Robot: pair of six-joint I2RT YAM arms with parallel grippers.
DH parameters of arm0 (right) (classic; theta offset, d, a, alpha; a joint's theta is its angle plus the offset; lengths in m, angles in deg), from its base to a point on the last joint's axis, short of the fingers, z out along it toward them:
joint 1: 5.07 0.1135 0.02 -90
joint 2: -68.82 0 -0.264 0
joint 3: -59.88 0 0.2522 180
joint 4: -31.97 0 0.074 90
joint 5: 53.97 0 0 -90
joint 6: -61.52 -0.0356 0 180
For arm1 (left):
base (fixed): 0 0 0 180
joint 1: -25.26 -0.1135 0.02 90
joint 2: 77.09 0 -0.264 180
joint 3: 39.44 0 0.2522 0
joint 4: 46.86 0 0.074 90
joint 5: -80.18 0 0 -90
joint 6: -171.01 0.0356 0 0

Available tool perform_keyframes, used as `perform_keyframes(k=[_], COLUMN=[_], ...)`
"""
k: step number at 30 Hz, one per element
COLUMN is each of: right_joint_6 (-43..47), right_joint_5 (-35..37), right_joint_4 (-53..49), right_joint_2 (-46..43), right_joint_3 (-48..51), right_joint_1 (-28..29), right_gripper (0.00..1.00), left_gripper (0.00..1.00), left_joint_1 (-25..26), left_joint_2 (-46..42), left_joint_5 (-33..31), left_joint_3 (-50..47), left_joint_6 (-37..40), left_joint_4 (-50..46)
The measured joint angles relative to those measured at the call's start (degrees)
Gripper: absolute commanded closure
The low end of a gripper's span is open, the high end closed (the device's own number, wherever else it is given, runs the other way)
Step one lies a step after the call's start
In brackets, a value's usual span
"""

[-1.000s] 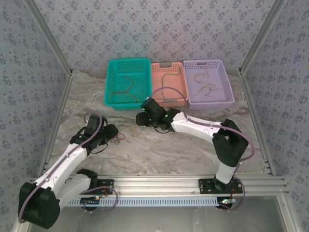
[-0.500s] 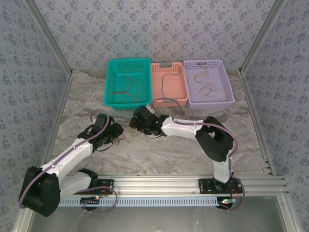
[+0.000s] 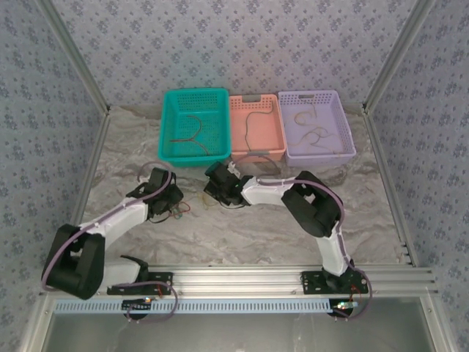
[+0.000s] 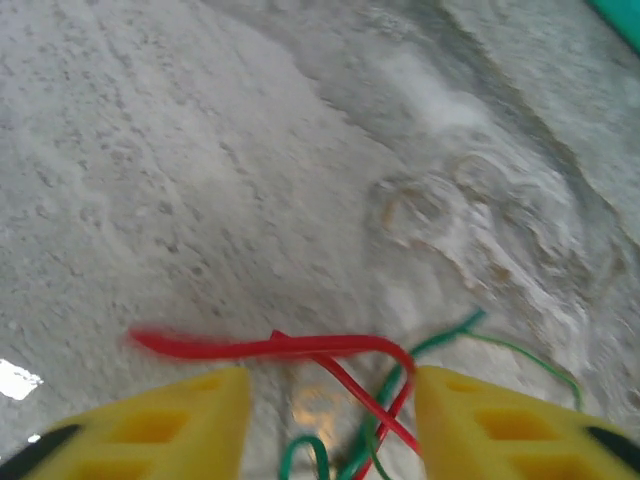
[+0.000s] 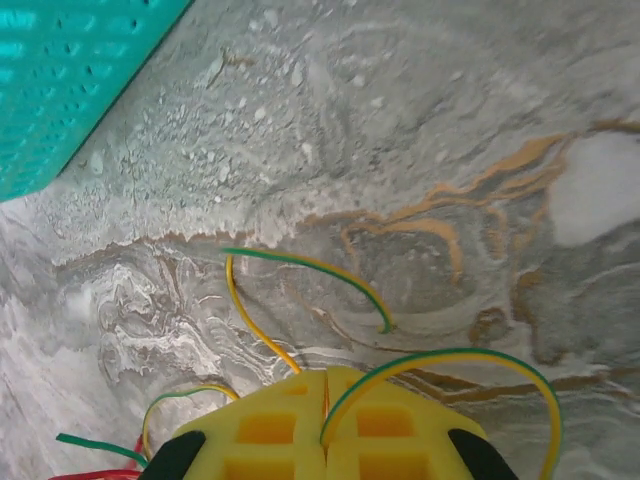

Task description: Untangle the cables

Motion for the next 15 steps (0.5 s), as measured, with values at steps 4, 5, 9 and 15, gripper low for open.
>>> perform_keyframes(k=[4,5,9,15], right_joint_6=[2.89,3.96,8.9,16.15], right_joint_5=[3.41,4.22,8.7,14.34], right_joint_4=[-2.91,-3.87,-8.98,-17.35], right_joint_2=[-9.46,-12.44,-25.31,-44.78], right_joint_3=[5.75,6.99,10.58,13.64], right_joint_1=[-0.22,-0.52,-2.49,-7.41], right_gripper=[1.0,1.0,1.0,1.0], left_gripper=[1.0,1.0,1.0,1.0], left_joint_1=[-0.13,-0.13,-0.13,-0.13], left_joint_2=[3.19,3.37,3.26,2.84], left_joint_5=[-0.92,-1.11,-2.01,-2.69], left_joint_3=[0.22,0.2,-0.9,-1.36], left_joint_6=[0.61,0.72,0.72,0.79], left_joint_4=[2.73,3.39,5.38,5.88])
